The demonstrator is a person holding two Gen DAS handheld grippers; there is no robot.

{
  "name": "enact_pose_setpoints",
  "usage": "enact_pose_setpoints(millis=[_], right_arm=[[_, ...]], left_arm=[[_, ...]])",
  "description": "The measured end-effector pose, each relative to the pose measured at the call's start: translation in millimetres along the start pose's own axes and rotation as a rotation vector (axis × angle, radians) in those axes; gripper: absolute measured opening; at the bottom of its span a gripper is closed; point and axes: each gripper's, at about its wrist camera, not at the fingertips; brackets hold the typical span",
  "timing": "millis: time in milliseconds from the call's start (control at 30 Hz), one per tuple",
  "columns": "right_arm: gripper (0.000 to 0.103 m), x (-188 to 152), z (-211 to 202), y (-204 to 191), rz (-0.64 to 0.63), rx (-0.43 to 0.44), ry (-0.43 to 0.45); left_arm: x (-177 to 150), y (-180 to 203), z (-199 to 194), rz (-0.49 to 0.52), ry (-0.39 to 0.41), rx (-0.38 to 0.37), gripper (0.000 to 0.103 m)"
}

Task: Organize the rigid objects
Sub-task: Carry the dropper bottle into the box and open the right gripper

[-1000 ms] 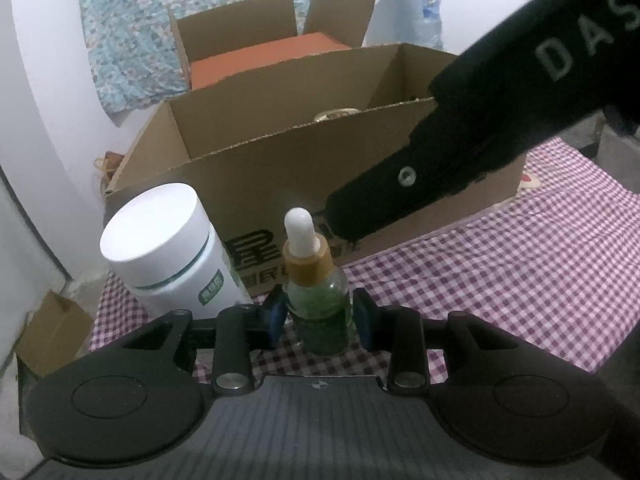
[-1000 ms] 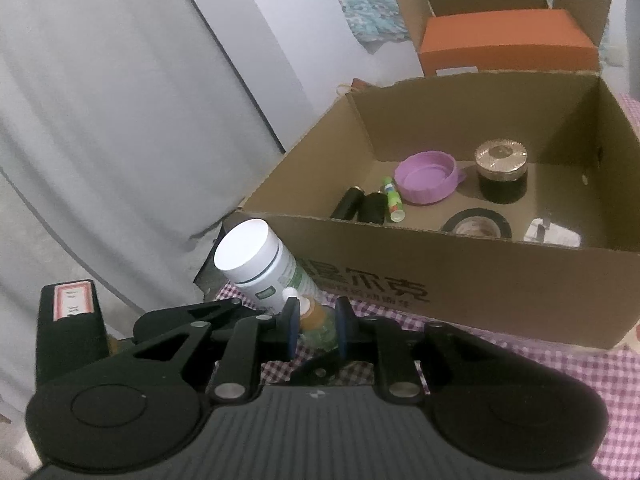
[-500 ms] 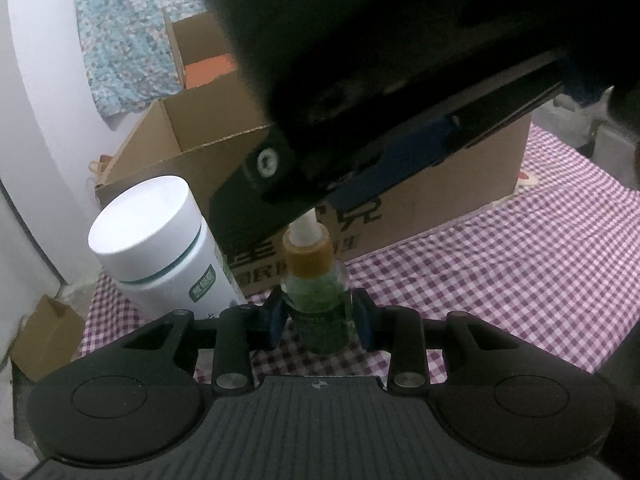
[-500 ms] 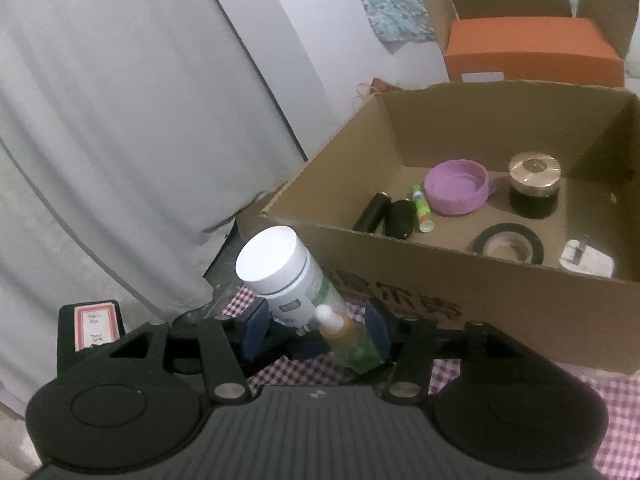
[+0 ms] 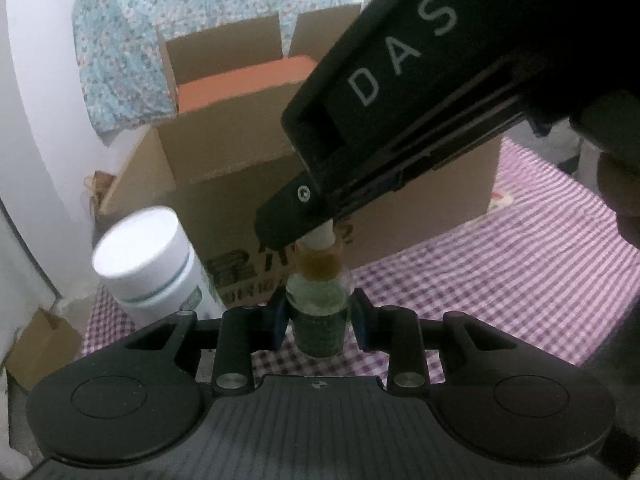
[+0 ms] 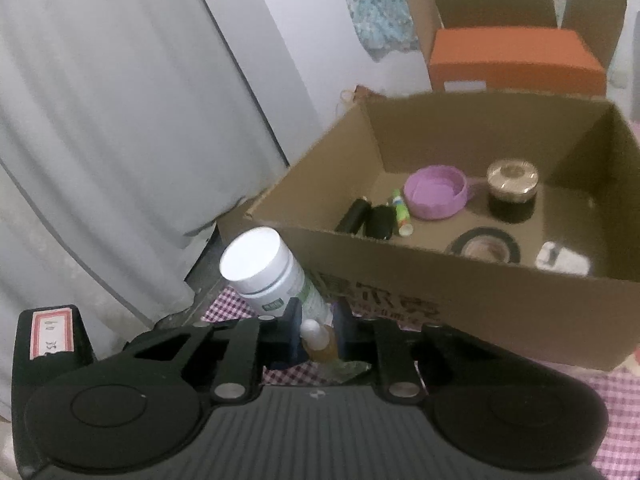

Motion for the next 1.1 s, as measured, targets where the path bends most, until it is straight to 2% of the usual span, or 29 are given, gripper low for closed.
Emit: enact_pose_setpoints(millis=[167,367,500,600,700,833,1000,1100], right_arm=[[0.011,12.5,-29.6,-22.8,-0.063,0.01,0.047],[0.011,42.7,-51.5,-40.8,-0.154,0.021,0.11],[0.011,70.3,-59.1,-42.7,-0.193,0.03,0.146],[0.011,93.7,-57.3,-33.3,-0.186,0.045,0.15],[0.011,113.7,-44.2,-9.1,-0.13,0.086,0.126],[0.011,129.2,-17.1,29.6,-0.028,0.132,0.075],[0.011,131.4,12.1,65.0,0.046,0.141,0.023],[0.011,131.1,24.2,80.9,0.084,0.157,0.004]], left_arm=[[23.1,-5.2,-24.0,-0.034,0.046,-0.042,0.031],[61.3,-20.8,-36.6,-0.099,0.064,-0.08,0.031],[85.2,-24.3,-31.1,-0.101,0.094,-0.053,0.031],[100.5,-28.9,-15.5,-0.105,0.085,-0.042,0.031],[112.9,-29.6,8.5,-0.091,0.043,-0.006,0.031],[120.1,-33.1,46.0,-0.116,-0.073,-0.005,0.031],[120.8,-32.5,86.3,-0.147,-0.197,-0.009,0.031],[118.7,-31.4,100.3,-0.146,-0.244,0.001,0.031]])
Point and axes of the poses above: each gripper's, at about its wrist camera, not at the fingertips, and z roughly the way its jaws point, y to its right, x to its top, and after that the axes turned 14 degrees about x, right-handed
